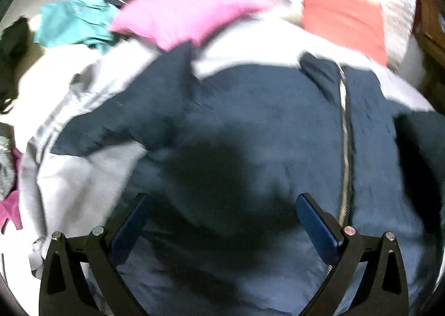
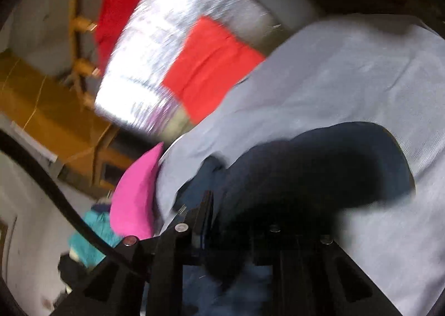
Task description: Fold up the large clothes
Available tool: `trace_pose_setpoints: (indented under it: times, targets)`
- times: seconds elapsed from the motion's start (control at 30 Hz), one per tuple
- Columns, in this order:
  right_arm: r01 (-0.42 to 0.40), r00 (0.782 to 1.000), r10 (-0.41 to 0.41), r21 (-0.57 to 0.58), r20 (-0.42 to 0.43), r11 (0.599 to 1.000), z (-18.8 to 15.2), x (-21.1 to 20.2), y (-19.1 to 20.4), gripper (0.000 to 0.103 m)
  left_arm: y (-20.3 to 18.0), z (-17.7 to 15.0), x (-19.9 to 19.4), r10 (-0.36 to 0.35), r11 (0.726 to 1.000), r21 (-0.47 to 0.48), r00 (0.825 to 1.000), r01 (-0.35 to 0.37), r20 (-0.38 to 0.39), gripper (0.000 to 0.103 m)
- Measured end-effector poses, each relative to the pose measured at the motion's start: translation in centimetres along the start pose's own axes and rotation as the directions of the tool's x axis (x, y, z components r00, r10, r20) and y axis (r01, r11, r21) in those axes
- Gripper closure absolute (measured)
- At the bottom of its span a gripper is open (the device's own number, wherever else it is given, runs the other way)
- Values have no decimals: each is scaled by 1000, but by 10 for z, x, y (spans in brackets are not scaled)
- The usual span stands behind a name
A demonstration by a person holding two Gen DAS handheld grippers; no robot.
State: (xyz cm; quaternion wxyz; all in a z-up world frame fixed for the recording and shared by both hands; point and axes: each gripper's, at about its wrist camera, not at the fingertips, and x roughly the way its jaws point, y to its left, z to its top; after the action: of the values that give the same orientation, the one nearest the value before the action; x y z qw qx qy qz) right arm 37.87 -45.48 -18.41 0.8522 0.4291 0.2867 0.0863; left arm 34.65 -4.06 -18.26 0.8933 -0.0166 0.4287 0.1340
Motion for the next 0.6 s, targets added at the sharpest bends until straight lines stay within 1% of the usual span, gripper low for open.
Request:
trace_pose_setpoints:
  times: [0.03, 0.1, 0.13, 0.2, 0.27, 0.33, 0.37, 0.4, 0.43, 0.47, 0.5, 0.6]
  targets:
    - [-26, 999, 26, -11, -23, 1000, -16, 1, 15, 80, 6, 2, -1, 11, 1000, -16, 1000, -11, 11, 0]
    - [-47, 998, 46, -30, -47, 998, -40, 7, 33, 80, 18, 4, 1, 24, 999, -41, 1000, -23, 15, 0]
    - [-57, 997, 53, -53, -63, 997, -58, 12, 48, 80, 22, 4, 3, 28, 999, -46, 1000, -27, 13, 0]
    - [-58, 994, 50, -81, -97, 995, -82, 24, 62, 80, 26, 6, 8, 35, 998, -53, 999, -35, 6, 0]
    - [-49, 990, 36, -89, -139, 995, -108, 41, 75, 80, 28, 4, 4, 39, 997, -60, 999, -39, -3, 0]
    - [-32, 984, 16, -89, -178, 996, -126, 56, 78, 77, 34, 6, 4, 43, 996, -74, 999, -43, -4, 0]
    - [-23, 980, 8, -76, -198, 997, -128, 64, 73, 76, 37, 5, 3, 44, 996, -82, 999, -44, -3, 0]
    - [-8, 974, -4, -53, -227, 999, -136, 69, 69, 68, 40, 6, 3, 43, 995, -92, 999, -43, -4, 0]
    - [4, 968, -12, -32, -250, 999, -142, 73, 66, 53, 44, 7, 2, 37, 994, -106, 999, -38, -6, 0]
    - [17, 966, -22, -19, -259, 1000, -146, 74, 66, 45, 47, 8, 2, 32, 993, -115, 999, -33, -7, 0]
    - [28, 965, -30, -9, -260, 1000, -150, 70, 64, 34, 48, 8, 2, 27, 992, -120, 1000, -28, -9, 0]
    - [38, 970, -37, -3, -240, 999, -158, 47, 54, 33, 50, 10, 2, 9, 992, -126, 1000, -10, -10, 0]
